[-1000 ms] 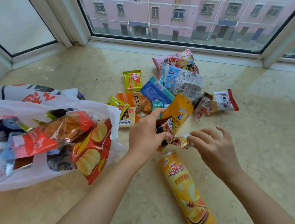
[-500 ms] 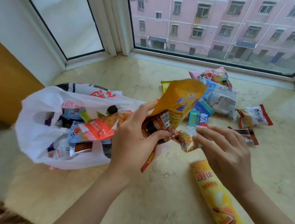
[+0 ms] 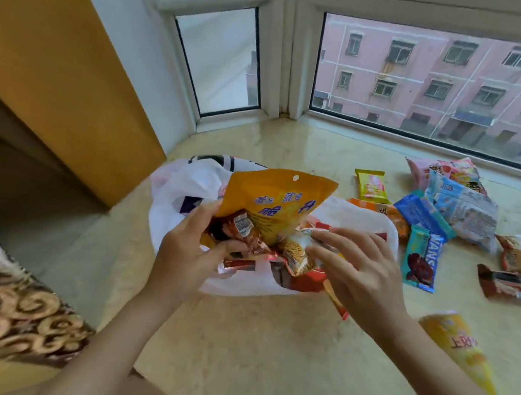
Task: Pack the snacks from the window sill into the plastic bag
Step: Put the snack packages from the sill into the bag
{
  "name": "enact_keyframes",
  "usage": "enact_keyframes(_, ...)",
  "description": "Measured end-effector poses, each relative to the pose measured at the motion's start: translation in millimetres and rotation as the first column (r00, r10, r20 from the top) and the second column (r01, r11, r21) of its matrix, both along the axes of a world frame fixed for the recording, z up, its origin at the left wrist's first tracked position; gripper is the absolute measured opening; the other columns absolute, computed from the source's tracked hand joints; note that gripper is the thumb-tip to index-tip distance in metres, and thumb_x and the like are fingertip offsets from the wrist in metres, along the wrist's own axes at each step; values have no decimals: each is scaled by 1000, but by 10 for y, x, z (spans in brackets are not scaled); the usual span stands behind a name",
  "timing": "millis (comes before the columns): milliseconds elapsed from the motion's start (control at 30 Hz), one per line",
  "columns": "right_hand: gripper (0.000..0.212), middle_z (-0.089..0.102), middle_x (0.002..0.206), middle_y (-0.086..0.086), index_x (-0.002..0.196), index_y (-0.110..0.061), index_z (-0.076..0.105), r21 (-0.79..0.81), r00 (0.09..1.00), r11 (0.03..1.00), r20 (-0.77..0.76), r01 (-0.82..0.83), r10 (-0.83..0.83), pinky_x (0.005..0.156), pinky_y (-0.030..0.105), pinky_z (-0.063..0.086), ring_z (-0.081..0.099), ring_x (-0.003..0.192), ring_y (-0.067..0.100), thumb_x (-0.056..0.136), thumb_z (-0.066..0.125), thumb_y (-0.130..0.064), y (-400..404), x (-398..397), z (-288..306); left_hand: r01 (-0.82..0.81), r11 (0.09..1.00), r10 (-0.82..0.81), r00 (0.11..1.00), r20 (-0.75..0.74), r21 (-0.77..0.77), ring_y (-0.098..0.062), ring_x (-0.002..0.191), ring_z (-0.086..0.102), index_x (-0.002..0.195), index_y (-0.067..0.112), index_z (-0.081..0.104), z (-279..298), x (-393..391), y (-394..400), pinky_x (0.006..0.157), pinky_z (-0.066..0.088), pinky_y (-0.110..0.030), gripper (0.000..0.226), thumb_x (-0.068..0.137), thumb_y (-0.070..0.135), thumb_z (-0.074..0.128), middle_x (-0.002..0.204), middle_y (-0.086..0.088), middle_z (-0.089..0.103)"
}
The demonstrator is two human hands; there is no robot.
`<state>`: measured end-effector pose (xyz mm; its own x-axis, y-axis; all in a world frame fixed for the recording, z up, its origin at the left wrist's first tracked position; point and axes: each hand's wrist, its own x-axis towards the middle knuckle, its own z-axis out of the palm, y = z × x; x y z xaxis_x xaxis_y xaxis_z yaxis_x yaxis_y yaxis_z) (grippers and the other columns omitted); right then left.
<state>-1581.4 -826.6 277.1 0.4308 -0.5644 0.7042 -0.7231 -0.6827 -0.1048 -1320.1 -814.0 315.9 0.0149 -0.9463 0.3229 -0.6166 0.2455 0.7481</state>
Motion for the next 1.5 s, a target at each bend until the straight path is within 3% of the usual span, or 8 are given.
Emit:
enact_keyframes(133, 14, 69, 114, 3, 100, -15, 74, 19, 999, 999, 25, 41, -42, 79, 41, 47, 64, 101, 29, 90, 64, -13, -58, 169, -50, 100, 943, -9, 961, 276, -316, -7, 87, 58, 118, 40, 47, 38, 275, -124, 73, 46, -15, 41, 82, 32, 65, 101, 12, 61)
enact_keyframes(333, 17, 69, 113, 3, 102, -16, 73, 79, 989, 986, -10, 145, -145, 77, 42, 47, 63, 101, 29, 86, 68, -15, -183, 163, -184, 335, 900, -78, 751, 655, -278, -14, 86, 64, 131, 36, 45, -483, 408, -441, 47, 51, -32, 63, 82, 11, 74, 101, 7, 66)
enact_keyframes(600, 17, 70, 110, 7, 98, -12, 71, 202, 963, 942, -76, 268, -257, 72, 44, 51, 63, 99, 33, 84, 63, -12, -352, 124, -446, 254, 903, 98, 663, 742, -346, -29, 103, 67, 124, 21, 64, -896, 187, -670, 73, 59, -38, 54, 78, -6, 55, 115, -4, 69)
enact_keyframes(767, 11, 69, 110, 6, 88, -11, 69, 233, 944, 916, -18, 325, -331, 64, 39, 53, 64, 100, 32, 79, 70, -4, -552, 349, -489, 231, 894, 143, 665, 733, -384, -29, 99, 68, 113, 14, 71, -978, 162, -828, 76, 58, -39, 41, 74, -1, 70, 109, -8, 71)
enact_keyframes(900, 20, 67, 119, 4, 98, -13, 71, 308, 927, 880, -14, 361, -375, 85, 46, 51, 56, 121, 30, 80, 70, -3, -688, 378, -584, 265, 918, 45, 669, 741, -296, -29, 112, 62, 125, 11, 62, -1061, 210, -879, 88, 54, -42, 48, 79, 1, 70, 125, -9, 64)
enact_keyframes(1133, 52, 50, 143, 5, 133, -20, 56, 430, 908, 800, -222, 419, -356, 109, 61, 28, 39, 136, 31, 83, 61, -5, -652, 248, -683, 225, 971, -195, 556, 808, 79, -24, 146, 13, 150, 9, 10, -1316, 271, -649, 117, 10, -39, 80, 90, 59, 30, 159, -9, 16)
enact_keyframes(1333, 67, 19, 159, 0, 150, -32, 23, 568, 879, 676, -374, 470, -296, 115, 55, 2, 8, 148, 22, 88, 45, -43, -565, 74, -618, 146, 984, -177, 796, 579, 100, -6, 147, -2, 153, 21, 16, -1011, 160, -584, 119, 4, -42, 69, 95, 57, 25, 160, 7, 10)
enact_keyframes(1500, 66, 42, 148, 4, 142, -24, 44, 491, 911, 768, -227, 411, -343, 111, 53, 27, 36, 138, 26, 81, 49, -48, -365, 9, -446, 107, 991, -54, 874, 482, -83, -16, 147, 17, 150, 22, 28, -679, -130, -439, 119, 14, -43, 69, 90, 50, 47, 157, 0, 27)
